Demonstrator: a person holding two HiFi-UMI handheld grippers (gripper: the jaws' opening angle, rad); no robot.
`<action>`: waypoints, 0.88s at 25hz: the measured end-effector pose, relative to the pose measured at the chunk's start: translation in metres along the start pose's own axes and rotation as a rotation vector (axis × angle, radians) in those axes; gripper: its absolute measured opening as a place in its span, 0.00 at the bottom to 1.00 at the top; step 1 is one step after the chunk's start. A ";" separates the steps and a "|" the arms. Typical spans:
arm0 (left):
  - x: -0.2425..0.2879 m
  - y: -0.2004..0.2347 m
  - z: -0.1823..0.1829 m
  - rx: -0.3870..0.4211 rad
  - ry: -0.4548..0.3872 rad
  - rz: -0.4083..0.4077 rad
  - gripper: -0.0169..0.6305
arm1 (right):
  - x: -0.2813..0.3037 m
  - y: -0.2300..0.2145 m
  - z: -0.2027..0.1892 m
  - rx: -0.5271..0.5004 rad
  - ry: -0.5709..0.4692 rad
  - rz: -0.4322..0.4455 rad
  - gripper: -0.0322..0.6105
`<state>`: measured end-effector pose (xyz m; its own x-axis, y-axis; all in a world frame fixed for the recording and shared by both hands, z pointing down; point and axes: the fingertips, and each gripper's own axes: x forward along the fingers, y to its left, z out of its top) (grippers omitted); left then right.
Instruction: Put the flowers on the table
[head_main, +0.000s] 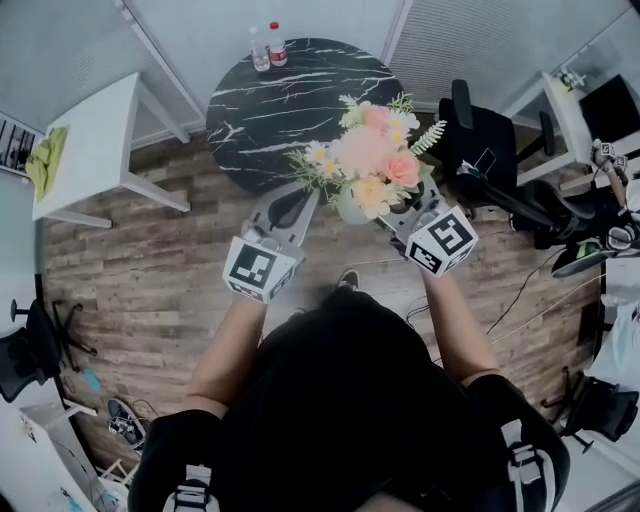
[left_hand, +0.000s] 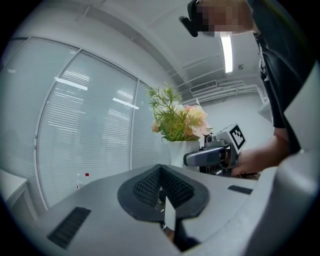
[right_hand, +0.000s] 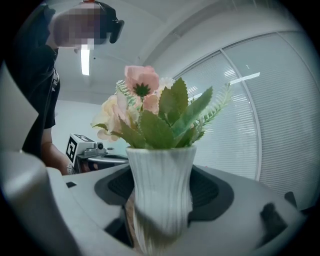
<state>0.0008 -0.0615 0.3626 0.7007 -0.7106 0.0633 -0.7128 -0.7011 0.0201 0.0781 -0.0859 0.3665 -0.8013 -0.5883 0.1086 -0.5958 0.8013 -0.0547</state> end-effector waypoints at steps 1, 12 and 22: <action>0.009 -0.001 0.000 0.000 0.003 0.002 0.04 | -0.002 -0.008 -0.001 0.000 -0.003 0.005 0.58; 0.083 -0.010 -0.003 -0.018 0.022 0.046 0.05 | -0.020 -0.084 -0.009 0.011 -0.019 0.030 0.58; 0.109 0.008 -0.013 -0.020 0.037 0.064 0.05 | -0.006 -0.116 -0.020 0.031 -0.014 0.037 0.58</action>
<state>0.0711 -0.1440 0.3825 0.6523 -0.7511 0.1016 -0.7569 -0.6526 0.0345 0.1531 -0.1727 0.3916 -0.8234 -0.5600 0.0920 -0.5670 0.8189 -0.0895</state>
